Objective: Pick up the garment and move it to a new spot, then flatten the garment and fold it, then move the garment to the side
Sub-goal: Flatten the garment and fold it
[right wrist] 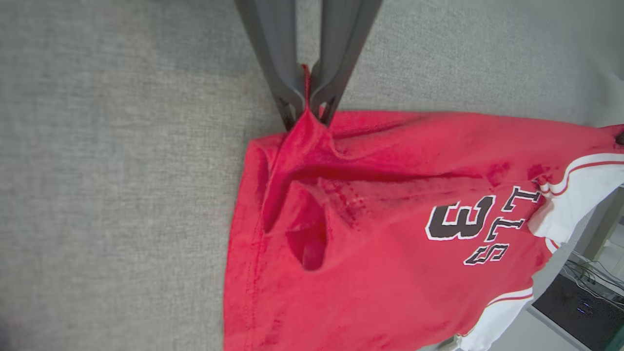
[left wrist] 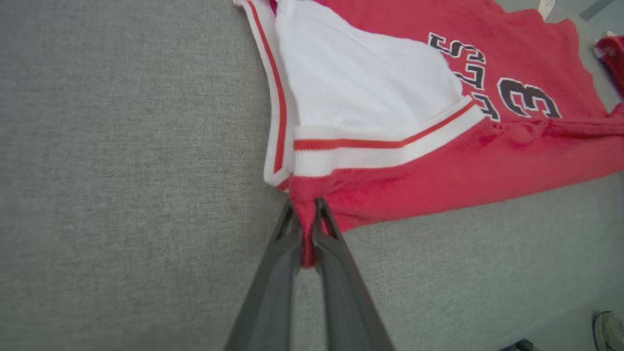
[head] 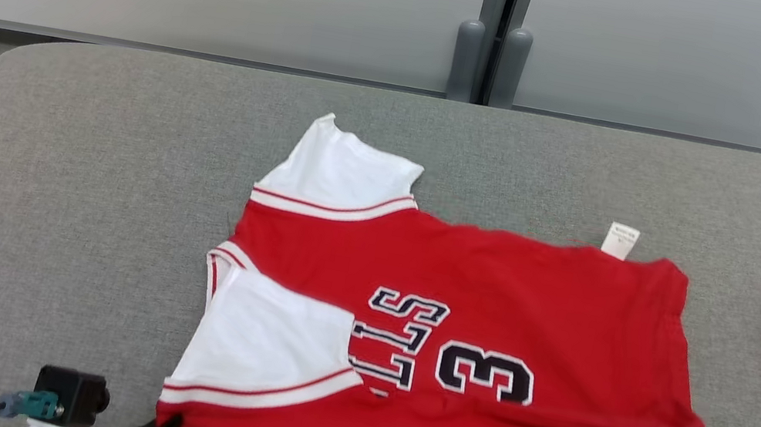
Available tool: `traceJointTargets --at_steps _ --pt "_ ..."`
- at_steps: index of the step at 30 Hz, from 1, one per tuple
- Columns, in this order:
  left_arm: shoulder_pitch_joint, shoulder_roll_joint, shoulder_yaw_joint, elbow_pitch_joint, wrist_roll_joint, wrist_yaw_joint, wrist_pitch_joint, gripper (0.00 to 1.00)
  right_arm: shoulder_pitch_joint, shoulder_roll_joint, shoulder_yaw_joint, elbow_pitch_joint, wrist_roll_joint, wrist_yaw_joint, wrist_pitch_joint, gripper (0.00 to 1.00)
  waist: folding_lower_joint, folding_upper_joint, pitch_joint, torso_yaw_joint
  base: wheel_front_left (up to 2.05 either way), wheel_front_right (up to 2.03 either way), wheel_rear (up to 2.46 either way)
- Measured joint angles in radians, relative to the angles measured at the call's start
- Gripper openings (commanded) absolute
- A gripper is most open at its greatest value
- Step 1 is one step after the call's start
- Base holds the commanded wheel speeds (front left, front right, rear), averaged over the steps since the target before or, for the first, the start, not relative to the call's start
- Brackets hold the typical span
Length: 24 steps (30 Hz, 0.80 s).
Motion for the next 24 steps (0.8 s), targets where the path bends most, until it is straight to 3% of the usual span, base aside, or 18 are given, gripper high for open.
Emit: traceJointTargets --at_steps 11,12,13,14,15,24 --pt "0.12 0.071 0.003 -0.134 -0.04 0.08 0.032 0.0 0.157 -0.018 -0.095 -0.064 0.029 0.0 0.032 0.01 0.0 0.0 -0.004 -0.027 0.0 0.0 0.0" --pt "0.124 0.073 0.001 -0.141 -0.043 0.084 0.037 0.0 0.166 -0.015 -0.101 -0.065 0.028 0.0 0.044 0.22 0.0 0.0 -0.004 -0.028 0.0 0.0 0.0" --pt "0.126 0.075 0.001 -0.145 -0.044 0.085 0.038 0.18 0.172 -0.013 -0.108 -0.066 0.027 0.0 0.054 0.42 -0.0001 0.0 -0.003 -0.029 0.0 0.0 0.0" --pt "0.126 0.076 0.0 -0.148 -0.044 0.088 0.042 0.88 0.175 -0.009 -0.115 -0.067 0.026 0.0 0.064 0.69 0.0 0.0 -0.004 -0.029 0.0 0.0 0.0" --pt "0.126 0.078 -0.001 -0.15 -0.044 0.09 0.047 1.0 0.177 -0.004 -0.124 -0.068 0.026 0.0 0.075 1.0 0.0 0.0 -0.004 -0.03 0.0 0.0 0.0" --pt "0.095 0.118 0.016 -0.188 -0.001 0.125 0.043 1.0 0.2 0.021 -0.217 -0.138 -0.007 0.0 0.125 1.0 0.0 0.0 -0.01 -0.032 0.0 0.0 0.0"
